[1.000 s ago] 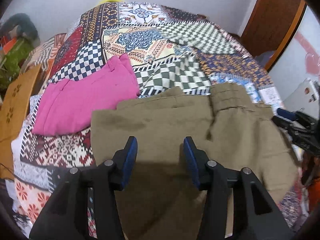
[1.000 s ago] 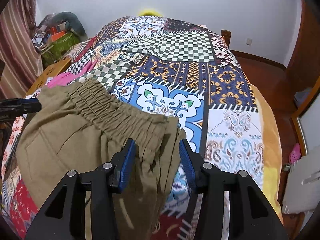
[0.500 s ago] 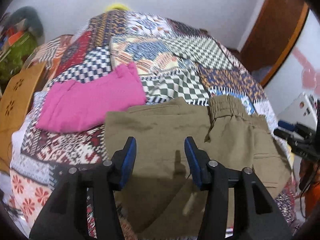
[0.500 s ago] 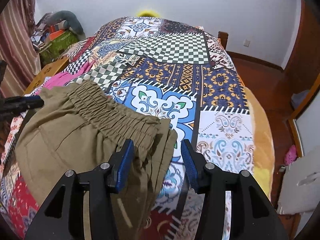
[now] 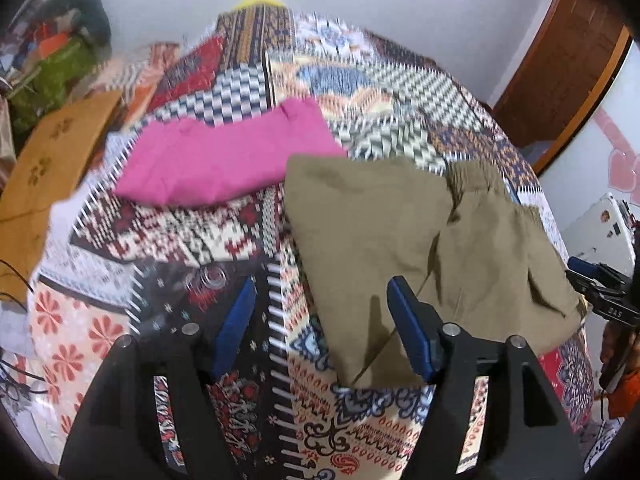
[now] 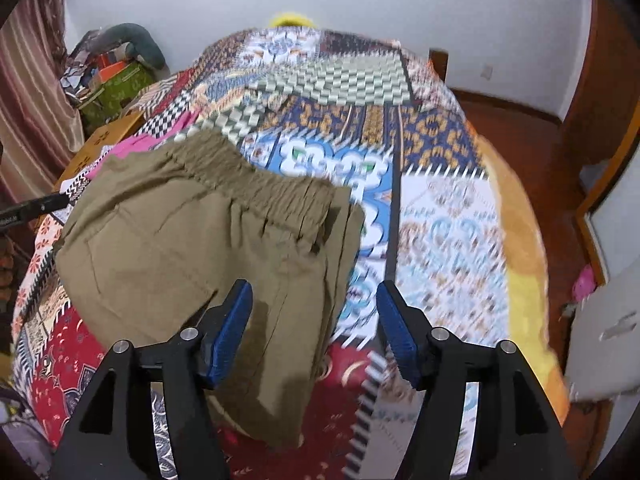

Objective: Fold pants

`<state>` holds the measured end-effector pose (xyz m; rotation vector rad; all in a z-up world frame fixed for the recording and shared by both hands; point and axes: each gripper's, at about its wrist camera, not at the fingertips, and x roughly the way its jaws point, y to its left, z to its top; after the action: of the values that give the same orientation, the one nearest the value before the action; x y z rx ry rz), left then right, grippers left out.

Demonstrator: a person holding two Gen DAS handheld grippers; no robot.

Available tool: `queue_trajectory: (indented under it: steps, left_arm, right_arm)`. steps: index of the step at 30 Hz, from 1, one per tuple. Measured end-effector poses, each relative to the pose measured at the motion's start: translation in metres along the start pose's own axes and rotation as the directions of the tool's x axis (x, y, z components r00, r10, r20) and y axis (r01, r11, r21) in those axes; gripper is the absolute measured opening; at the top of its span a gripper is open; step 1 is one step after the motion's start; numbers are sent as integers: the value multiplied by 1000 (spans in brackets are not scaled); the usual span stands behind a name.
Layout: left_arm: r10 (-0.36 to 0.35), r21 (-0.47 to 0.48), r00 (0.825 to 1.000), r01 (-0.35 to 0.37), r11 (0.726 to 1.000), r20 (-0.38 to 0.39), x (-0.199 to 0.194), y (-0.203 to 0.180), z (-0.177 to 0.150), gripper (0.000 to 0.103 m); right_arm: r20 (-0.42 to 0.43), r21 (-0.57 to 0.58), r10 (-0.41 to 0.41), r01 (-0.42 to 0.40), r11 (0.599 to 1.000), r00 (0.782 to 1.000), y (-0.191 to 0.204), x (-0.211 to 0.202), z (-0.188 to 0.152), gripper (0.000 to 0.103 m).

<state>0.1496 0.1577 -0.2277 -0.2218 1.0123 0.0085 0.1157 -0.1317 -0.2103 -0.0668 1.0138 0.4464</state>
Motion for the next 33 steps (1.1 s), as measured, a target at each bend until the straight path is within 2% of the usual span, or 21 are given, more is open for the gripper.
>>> queue_trajectory:
  steps: [3,8,13,18,23,27,28,29,33]
  left_arm:
    - [-11,15,999,12,1000,-30,12,-1,-2,68]
    - [-38,27,994,41,999,-99,33,-8,1,68]
    - [-35,56,996,39,998,-87,41,-18,11,68]
    - [-37,79,996,44,996,-80,51,-27,23,68]
    - [-57,100,997,62,993,-51,48,-32,20,67]
    - [-78,110,995,84,990,-54,41,-32,13,59]
    - [-106,108,992,112,988,-64,39,-32,10,49]
    - [-144,100,986,152,983,-86,38,-32,8,44]
    - [-141,127,986,151,980,-85,35,-37,1,42]
  right_arm:
    - [-49,56,29,-26,998,998,-4,13,-3,62]
    - [-72,147,114,-103,984,991,-19,27,0,65]
    - [-83,227,218,-194,954,972,-33,45,8,65]
    - [-74,213,237,-217,953,969,-32,56,19,65]
    - [-66,208,261,-243,947,963,-33,56,19,63]
    - [-73,197,279,-261,945,957,-34,52,14,59]
    - [-75,194,283,-264,945,956,-34,50,12,57]
    - [-77,190,284,-265,945,956,-34,48,10,56]
    - [-88,180,287,-268,946,954,-32,44,5,56]
